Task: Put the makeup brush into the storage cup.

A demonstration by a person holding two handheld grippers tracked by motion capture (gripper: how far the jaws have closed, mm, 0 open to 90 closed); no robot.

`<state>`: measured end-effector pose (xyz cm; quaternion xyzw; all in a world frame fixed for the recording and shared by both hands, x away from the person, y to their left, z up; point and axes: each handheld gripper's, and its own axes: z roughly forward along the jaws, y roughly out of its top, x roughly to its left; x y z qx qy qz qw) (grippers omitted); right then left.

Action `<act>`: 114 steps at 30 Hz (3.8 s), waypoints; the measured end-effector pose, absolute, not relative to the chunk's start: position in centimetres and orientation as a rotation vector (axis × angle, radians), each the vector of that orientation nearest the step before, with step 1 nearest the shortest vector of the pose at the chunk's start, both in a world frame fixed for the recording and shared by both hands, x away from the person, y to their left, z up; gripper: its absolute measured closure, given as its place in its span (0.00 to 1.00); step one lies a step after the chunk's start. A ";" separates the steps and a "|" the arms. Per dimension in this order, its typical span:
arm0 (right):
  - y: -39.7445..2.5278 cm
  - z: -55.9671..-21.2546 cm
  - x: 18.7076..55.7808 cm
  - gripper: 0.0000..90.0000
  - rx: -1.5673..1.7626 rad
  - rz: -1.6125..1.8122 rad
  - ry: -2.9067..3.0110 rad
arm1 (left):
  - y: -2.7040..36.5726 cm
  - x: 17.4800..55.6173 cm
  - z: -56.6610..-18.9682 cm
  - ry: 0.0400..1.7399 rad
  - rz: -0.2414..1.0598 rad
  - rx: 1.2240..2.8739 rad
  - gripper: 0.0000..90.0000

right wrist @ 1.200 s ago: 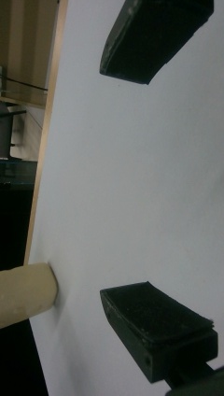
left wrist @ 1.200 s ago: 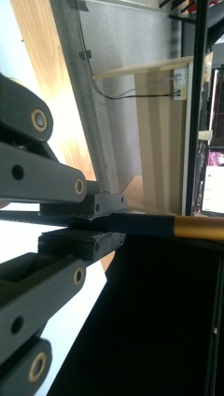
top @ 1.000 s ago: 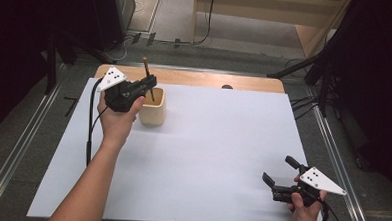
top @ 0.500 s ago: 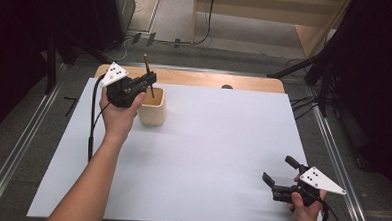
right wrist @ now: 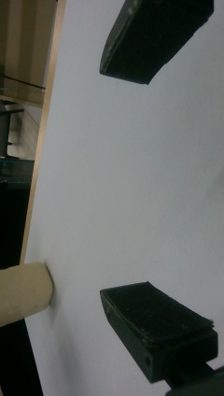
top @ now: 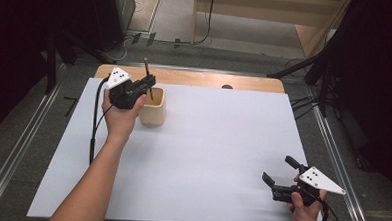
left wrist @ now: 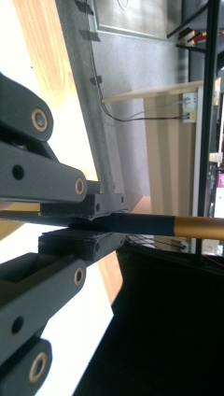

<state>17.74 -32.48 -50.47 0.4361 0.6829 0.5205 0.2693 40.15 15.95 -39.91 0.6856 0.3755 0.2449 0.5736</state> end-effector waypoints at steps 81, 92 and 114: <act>-32.2 -50.6 17.8 0.00 1.178 1.394 1.848 | 23.7 30.9 -45.8 0.931 0.517 1.640 0.00; -32.2 -50.8 17.9 0.00 1.178 1.392 1.851 | 25.4 28.9 -47.0 0.948 0.516 1.641 0.00; -31.9 -50.9 18.0 0.00 1.178 1.375 1.866 | 28.1 24.8 -47.7 0.920 0.522 1.637 0.00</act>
